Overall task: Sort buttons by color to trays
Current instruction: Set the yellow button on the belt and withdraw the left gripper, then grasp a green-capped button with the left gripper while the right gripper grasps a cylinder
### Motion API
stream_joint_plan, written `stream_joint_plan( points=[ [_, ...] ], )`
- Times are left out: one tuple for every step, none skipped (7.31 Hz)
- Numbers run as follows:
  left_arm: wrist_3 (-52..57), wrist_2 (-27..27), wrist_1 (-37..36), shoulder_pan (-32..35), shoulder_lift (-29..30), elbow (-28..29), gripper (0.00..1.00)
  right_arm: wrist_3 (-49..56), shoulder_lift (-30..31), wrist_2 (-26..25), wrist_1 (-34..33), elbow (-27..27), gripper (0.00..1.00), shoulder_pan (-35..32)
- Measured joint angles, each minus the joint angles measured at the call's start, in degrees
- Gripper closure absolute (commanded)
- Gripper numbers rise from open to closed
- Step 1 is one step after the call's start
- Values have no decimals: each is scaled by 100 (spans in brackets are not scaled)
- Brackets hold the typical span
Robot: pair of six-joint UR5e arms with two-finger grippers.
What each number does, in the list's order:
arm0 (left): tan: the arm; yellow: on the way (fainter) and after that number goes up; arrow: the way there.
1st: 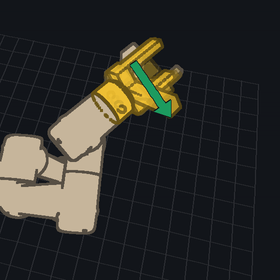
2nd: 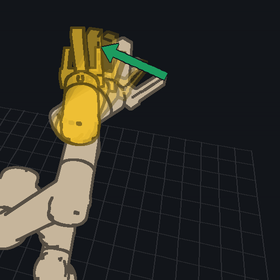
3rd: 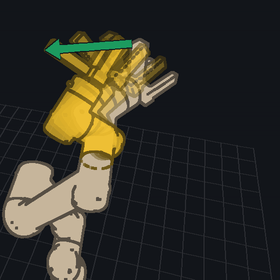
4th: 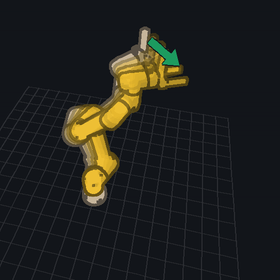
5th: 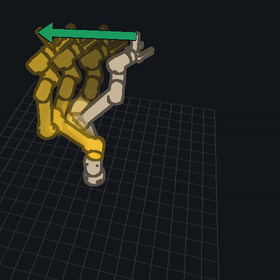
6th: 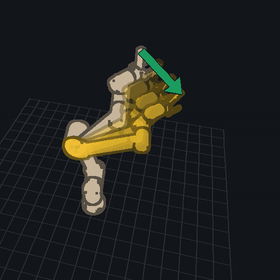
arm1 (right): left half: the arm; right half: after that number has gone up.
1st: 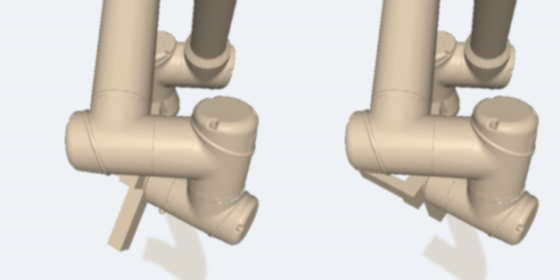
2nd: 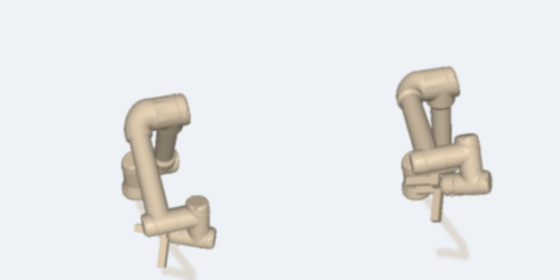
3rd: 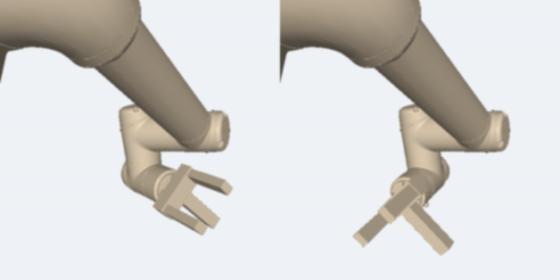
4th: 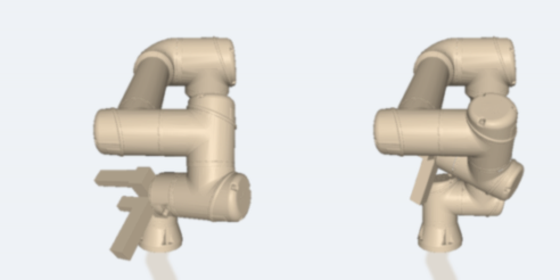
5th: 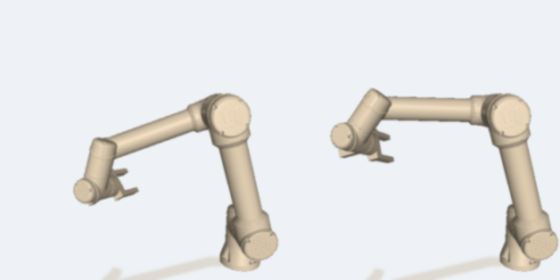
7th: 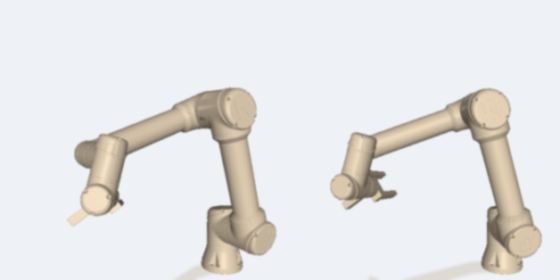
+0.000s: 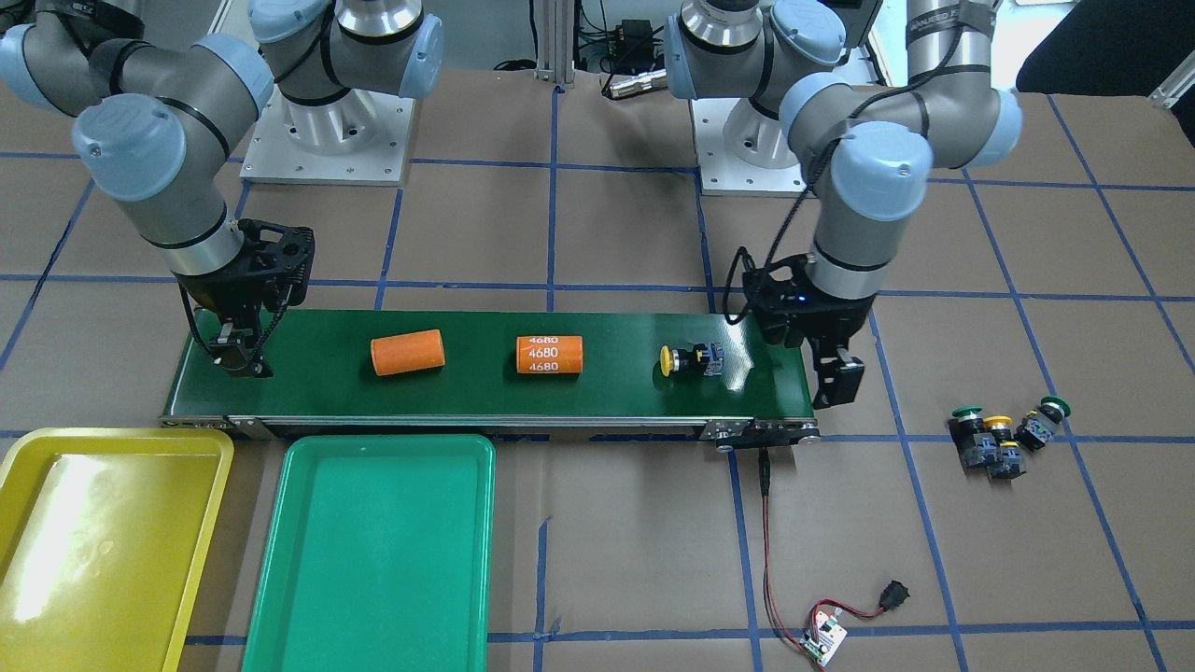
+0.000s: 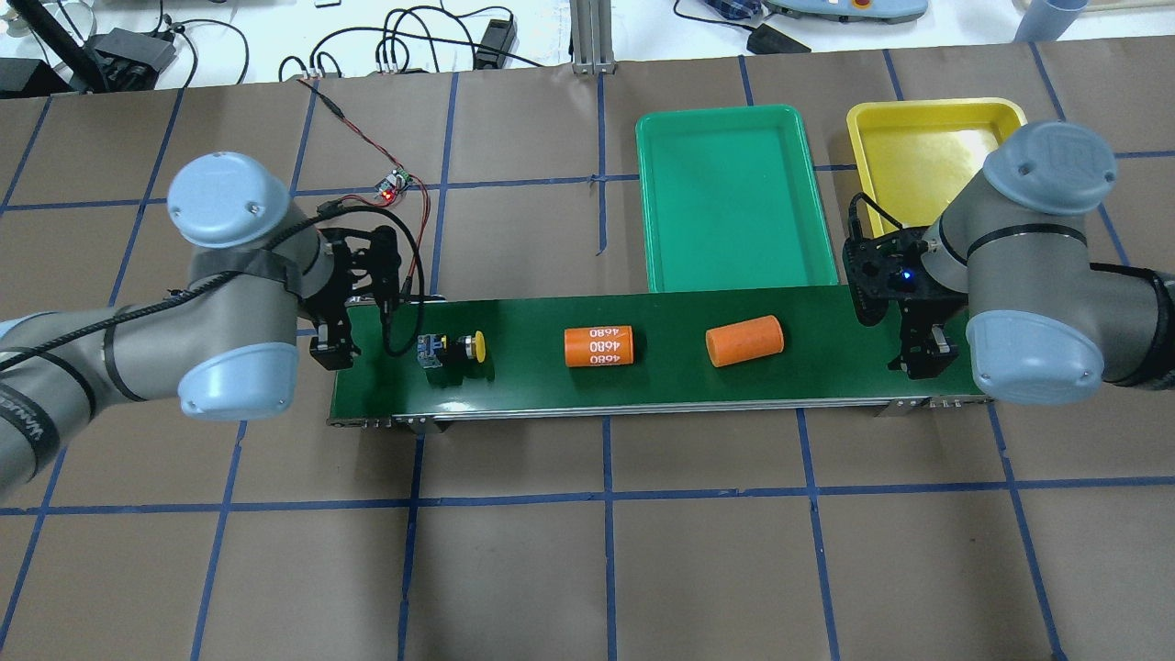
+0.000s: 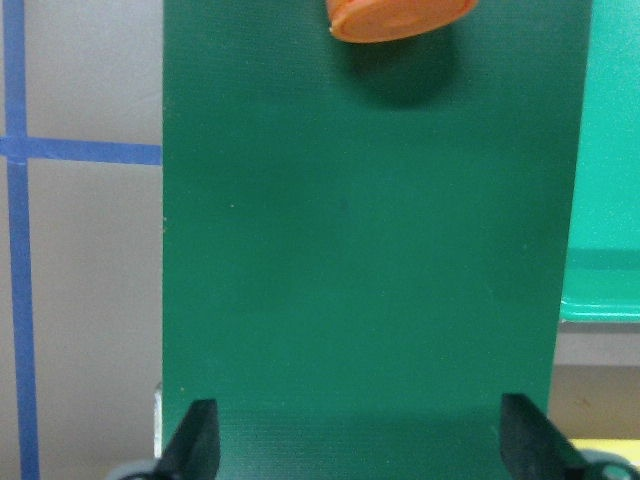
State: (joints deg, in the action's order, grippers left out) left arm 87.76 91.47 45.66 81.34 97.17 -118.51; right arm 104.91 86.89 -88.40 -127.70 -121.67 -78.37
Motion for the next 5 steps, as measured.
stream_joint_plan(
  points=[
    [96, -455, 239, -682, 110, 148, 0, -2, -1, -6, 0, -2, 0, -8],
    [255, -688, 487, -1284, 282, 380, 0, -6, -3, -13, 0, -5, 0, -15],
    [269, -759, 614, -1631, 466, 628, 0, -21, -7, -17, 0, -5, 0, -34],
    [26, -725, 665, -1852, 668, 877, 0, -37, -13, -21, -1, -4, 0, -80],
    [-211, -510, 684, -2001, 867, 1141, 0, -50, -18, -23, -5, -1, 0, -122]
  ],
)
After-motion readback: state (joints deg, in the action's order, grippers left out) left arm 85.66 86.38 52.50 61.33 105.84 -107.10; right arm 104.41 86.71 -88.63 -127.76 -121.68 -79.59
